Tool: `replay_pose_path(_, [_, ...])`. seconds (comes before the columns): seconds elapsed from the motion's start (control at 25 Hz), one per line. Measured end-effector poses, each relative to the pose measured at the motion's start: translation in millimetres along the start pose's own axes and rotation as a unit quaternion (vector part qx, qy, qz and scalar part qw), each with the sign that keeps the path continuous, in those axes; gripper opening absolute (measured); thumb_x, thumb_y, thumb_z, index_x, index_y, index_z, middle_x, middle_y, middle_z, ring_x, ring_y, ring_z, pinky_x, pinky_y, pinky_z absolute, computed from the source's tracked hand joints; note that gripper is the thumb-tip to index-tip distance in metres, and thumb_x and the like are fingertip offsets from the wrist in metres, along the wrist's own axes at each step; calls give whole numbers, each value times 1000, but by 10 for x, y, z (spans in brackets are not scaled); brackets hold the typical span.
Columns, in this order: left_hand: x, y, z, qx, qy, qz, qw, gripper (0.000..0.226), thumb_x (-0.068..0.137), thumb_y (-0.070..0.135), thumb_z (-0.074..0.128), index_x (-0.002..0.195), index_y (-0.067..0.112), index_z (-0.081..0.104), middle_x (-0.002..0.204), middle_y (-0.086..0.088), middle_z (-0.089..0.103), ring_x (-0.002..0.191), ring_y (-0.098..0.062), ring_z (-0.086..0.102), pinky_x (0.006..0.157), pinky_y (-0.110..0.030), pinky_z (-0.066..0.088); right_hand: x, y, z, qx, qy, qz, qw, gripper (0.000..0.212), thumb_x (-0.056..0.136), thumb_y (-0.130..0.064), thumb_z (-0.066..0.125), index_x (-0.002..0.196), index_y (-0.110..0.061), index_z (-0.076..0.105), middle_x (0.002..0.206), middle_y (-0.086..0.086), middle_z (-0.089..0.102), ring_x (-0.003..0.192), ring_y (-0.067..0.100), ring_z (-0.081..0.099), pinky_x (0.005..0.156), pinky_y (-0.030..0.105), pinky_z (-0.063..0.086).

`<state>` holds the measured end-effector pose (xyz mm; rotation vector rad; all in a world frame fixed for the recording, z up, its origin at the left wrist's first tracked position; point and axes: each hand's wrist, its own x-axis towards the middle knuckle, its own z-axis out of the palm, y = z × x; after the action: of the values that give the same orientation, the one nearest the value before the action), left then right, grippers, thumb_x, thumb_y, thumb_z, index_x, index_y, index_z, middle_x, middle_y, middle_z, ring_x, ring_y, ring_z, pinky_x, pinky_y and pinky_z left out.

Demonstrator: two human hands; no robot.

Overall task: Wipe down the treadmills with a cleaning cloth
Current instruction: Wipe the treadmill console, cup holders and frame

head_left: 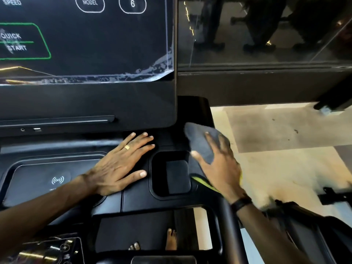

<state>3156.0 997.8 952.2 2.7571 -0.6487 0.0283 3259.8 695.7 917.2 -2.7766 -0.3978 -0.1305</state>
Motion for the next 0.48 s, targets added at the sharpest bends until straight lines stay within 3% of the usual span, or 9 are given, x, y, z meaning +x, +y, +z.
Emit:
replay_pose_path(0.12, [16, 5, -19, -8, -1, -1, 1000, 66, 102, 51, 35, 155, 13, 28, 165, -1, 18, 155, -24, 11, 125, -49, 6, 689, 130, 19, 158, -46, 165, 972, 76, 85, -84, 39, 135, -29, 54, 129, 12, 65, 110, 41, 61, 81, 42, 48])
replay_pose_path(0.2, [8, 12, -43, -24, 4, -12, 1000, 66, 102, 50, 36, 156, 13, 28, 166, -2, 18, 154, -24, 11, 125, -49, 6, 1381, -129, 34, 161, -57, 202, 964, 72, 89, -78, 43, 127, -19, 61, 124, 18, 66, 112, 41, 61, 83, 40, 46])
replay_pose_path(0.28, [8, 24, -58, -37, 13, -20, 999, 67, 101, 51, 35, 155, 12, 28, 166, -3, 18, 154, -25, 11, 124, -50, 7, 1648, -558, 60, 50, -66, 114, 990, 69, 90, -69, 49, 140, -22, 53, 139, 20, 56, 127, 41, 53, 100, 45, 45])
replay_pose_path(0.36, [-5, 29, -66, -43, 20, -18, 999, 68, 101, 52, 34, 155, 10, 29, 166, -4, 18, 154, -27, 12, 124, -51, 7, 1327, -857, 147, -38, -59, -18, 997, 70, 86, -63, 51, 149, -34, 43, 156, 19, 38, 142, 42, 35, 114, 53, 30])
replay_pose_path(0.4, [-12, 32, -59, -45, 27, -17, 998, 69, 101, 52, 34, 154, 9, 30, 165, -4, 18, 154, -28, 13, 124, -51, 7, 1029, -866, 164, -52, -36, -73, 995, 68, 86, -65, 46, 149, -38, 43, 158, 16, 36, 144, 41, 32, 115, 56, 28])
replay_pose_path(0.48, [-18, 19, -47, -55, 41, -26, 997, 68, 101, 53, 34, 153, 10, 32, 164, -4, 21, 153, -28, 15, 124, -50, 8, 525, -629, 132, -32, 21, -110, 993, 67, 89, -77, 32, 145, -42, 46, 155, 9, 43, 141, 38, 40, 110, 56, 37])
